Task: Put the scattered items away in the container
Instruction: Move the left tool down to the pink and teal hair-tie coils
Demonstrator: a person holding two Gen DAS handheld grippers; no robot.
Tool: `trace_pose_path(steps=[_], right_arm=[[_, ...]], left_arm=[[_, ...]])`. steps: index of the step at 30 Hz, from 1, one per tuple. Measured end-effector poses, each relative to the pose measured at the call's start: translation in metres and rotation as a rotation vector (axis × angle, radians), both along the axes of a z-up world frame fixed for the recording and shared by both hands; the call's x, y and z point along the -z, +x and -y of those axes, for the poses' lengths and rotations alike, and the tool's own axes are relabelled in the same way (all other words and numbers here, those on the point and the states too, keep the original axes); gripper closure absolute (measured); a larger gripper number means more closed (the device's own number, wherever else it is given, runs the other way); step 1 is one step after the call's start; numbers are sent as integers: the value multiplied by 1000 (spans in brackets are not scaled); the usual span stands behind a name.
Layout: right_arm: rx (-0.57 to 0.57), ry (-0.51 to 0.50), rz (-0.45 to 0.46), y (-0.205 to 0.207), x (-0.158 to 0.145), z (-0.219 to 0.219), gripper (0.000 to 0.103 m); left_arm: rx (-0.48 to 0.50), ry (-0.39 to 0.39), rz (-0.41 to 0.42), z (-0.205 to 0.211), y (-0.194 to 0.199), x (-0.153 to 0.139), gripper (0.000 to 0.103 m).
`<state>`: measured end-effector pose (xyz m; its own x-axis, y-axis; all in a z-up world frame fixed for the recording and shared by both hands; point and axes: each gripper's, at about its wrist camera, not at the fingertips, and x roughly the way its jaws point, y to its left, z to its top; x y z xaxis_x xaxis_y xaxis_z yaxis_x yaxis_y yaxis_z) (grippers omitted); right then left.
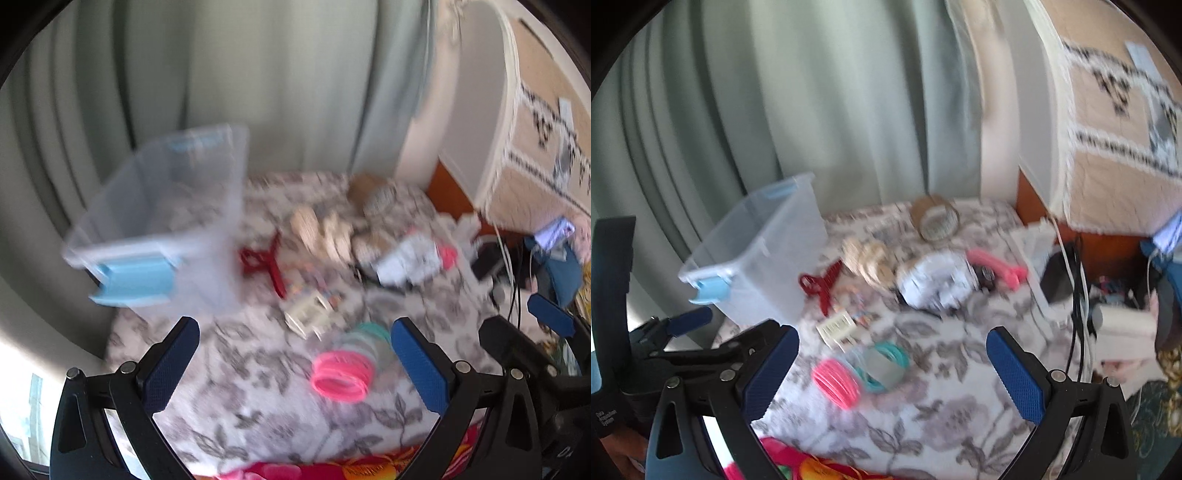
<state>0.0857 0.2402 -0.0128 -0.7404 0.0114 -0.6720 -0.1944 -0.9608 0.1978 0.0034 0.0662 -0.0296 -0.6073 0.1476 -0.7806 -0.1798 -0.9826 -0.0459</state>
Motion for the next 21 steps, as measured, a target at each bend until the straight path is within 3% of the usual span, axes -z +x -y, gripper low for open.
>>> trace_pose_path(steps=[9,13,21], right_arm=[[30,-108,119,1,54,-31,0],[13,-139,127,-4,64,-35,0],[-38,-223,205,-22,90,-35,0]], left_arm=[[46,55,204,-21,-6,57,0],[85,29,280,-32,-11,75,0],[108,-33,341,-50,-21,102,0]])
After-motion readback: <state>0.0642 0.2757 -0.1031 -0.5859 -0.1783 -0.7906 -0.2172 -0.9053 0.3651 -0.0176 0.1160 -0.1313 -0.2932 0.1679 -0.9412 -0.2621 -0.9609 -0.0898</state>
